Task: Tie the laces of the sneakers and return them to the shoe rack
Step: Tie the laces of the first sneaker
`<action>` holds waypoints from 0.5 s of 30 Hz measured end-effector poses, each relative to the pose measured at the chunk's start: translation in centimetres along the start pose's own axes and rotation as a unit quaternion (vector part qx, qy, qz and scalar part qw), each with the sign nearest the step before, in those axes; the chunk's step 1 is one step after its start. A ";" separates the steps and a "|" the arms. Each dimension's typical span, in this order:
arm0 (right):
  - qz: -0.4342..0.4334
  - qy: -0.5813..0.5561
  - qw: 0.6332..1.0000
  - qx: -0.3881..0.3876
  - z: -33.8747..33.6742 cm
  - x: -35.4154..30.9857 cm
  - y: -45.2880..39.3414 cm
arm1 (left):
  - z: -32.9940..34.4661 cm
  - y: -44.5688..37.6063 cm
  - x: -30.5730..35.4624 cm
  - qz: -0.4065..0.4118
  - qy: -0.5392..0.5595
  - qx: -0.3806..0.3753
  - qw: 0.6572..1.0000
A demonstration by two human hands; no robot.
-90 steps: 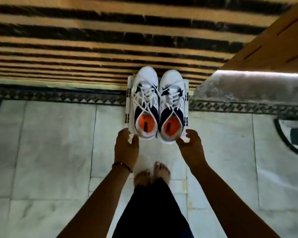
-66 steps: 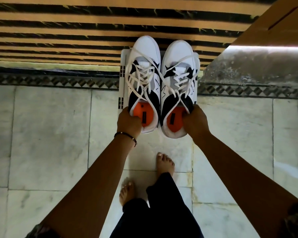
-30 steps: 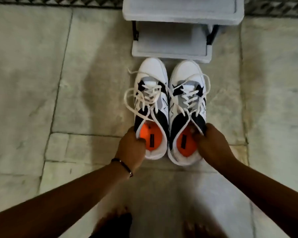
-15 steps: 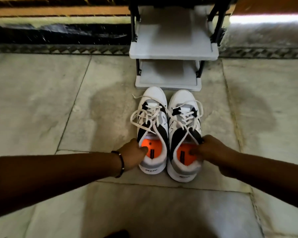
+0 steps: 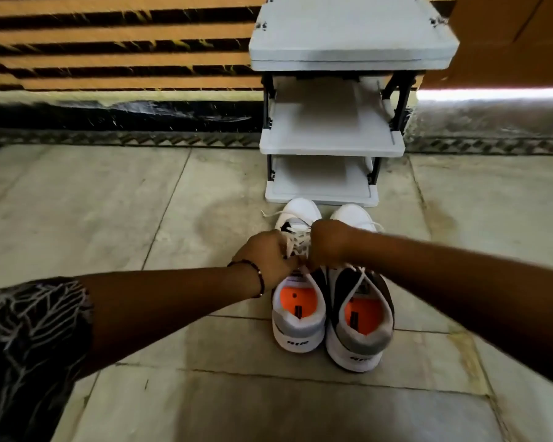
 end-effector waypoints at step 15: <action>-0.039 -0.472 0.880 -0.014 -2.9 0.7 2.3 | -3.0 -2.6 0.7 -0.158 0.346 -0.020 0.925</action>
Point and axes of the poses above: each hand's wrist, its own y-axis away from the middle knuckle, its own z-axis out of the palm, x = y × z, the point moved 8 cm from there along -y, towards the middle knuckle, and after that the axes turned 3 degrees about x, right-handed, at the moved point
